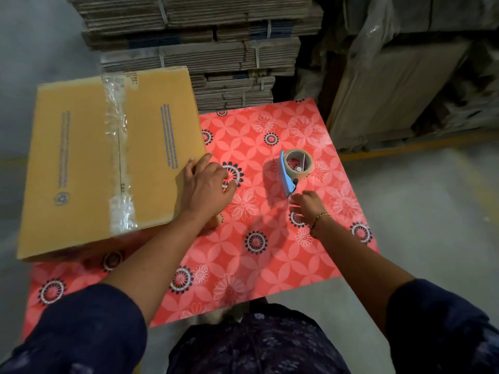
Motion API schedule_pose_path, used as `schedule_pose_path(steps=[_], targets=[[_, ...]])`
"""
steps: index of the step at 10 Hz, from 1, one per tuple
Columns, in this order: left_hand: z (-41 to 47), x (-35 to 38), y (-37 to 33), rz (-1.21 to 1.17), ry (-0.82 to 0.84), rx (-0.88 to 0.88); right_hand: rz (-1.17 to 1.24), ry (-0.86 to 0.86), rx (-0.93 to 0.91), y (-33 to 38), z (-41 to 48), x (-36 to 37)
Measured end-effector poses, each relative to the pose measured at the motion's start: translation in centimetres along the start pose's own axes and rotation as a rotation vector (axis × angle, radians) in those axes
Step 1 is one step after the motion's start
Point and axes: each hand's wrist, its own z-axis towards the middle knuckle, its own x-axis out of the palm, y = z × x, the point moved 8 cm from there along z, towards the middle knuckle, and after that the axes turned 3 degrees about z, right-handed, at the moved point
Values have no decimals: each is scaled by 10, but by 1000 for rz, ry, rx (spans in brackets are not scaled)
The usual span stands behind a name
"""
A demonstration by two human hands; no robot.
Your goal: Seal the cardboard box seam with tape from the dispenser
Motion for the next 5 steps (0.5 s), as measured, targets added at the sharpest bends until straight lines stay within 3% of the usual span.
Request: schedule_pose_path(steps=[1,3,5], targets=[[-4,-5,1,-63,60,47,-31,5,-45,2,-27,1],[-24,-41,19,-103,13,114,-234,3,-188,22,-76,-1],[-34,-106,48,-32,-116,130,-626,-138,-594,93,-143,12]])
